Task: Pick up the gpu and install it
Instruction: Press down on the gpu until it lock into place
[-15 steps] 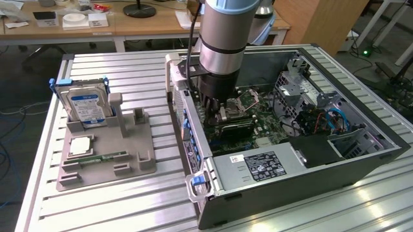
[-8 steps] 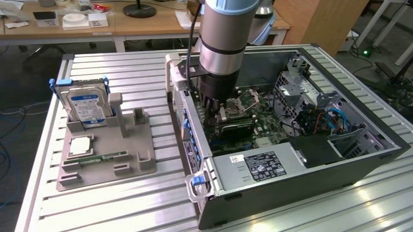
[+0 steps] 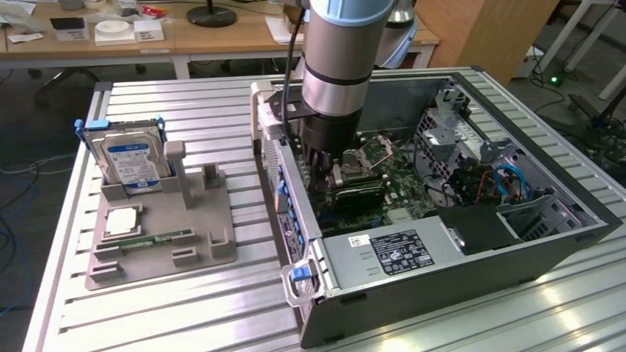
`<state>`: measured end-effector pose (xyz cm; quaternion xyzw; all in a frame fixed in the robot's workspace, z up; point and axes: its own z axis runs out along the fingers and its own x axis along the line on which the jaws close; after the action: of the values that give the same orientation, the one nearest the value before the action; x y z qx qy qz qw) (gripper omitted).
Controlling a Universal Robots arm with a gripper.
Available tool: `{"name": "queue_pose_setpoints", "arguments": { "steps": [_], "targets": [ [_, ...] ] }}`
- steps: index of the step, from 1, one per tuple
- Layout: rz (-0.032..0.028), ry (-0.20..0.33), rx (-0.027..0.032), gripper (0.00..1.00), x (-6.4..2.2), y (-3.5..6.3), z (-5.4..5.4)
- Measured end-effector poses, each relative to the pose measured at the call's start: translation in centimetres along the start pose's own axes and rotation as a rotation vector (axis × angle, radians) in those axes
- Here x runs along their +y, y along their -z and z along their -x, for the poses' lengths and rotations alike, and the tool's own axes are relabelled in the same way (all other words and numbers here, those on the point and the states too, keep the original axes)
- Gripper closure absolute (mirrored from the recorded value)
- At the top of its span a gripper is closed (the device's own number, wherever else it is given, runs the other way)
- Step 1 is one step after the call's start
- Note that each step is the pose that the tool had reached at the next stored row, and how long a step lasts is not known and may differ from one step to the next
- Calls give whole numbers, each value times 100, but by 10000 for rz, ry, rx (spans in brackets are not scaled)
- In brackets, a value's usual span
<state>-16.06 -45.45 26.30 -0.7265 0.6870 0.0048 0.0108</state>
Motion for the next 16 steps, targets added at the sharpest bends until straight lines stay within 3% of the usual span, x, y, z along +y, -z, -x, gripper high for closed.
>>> {"name": "queue_pose_setpoints", "arguments": {
  "steps": [7,11,16],
  "targets": [
    [3,0,-9,89,-1,-17,0],
    [4,1,-10,89,-2,67,2],
    [4,2,-15,89,-47,78,0]
  ]
}}
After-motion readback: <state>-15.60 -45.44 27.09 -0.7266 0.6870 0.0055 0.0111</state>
